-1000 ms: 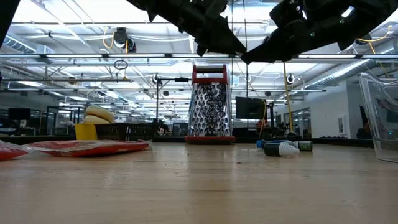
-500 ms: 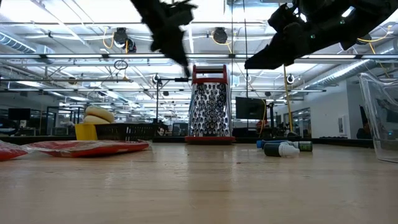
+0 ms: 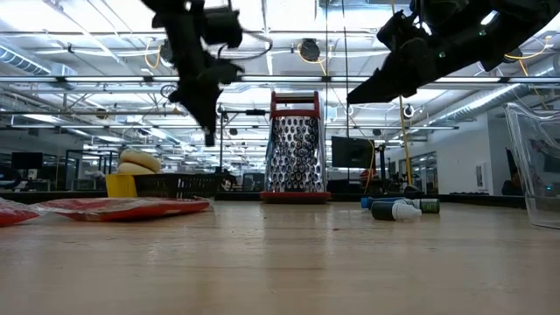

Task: Pick & Place Food Item
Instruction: Put the purple food coloring bottle into the black bin

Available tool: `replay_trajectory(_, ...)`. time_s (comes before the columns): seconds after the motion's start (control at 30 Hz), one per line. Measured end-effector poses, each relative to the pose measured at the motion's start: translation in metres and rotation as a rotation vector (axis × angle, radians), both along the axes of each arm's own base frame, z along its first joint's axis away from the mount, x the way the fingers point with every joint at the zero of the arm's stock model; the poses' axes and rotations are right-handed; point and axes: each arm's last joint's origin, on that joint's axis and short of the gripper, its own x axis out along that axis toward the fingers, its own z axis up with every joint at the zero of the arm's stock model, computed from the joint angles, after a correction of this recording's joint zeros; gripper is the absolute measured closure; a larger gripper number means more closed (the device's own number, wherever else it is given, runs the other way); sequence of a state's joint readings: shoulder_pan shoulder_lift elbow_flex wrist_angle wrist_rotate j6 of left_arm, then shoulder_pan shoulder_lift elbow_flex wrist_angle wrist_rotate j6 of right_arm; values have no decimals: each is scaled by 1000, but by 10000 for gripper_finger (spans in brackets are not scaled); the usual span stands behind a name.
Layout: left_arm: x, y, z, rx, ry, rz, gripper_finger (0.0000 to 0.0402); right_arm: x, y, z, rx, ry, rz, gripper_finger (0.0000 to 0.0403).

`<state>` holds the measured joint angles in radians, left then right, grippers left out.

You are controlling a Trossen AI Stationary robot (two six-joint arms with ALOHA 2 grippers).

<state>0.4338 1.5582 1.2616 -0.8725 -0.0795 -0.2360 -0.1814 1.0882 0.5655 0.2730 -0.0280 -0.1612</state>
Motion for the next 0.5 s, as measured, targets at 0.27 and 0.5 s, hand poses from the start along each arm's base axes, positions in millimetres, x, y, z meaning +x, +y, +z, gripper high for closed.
replay_trajectory(0.27, -44, 4, -33, -62, -83, 162, 353, 0, 0, 0, -7, 3, 2, 200)
replay_trajectory(0.5, -78, 3, -55, -75, -67, 312, 353, 0, 0, 0, -11, -2, 3, 202)
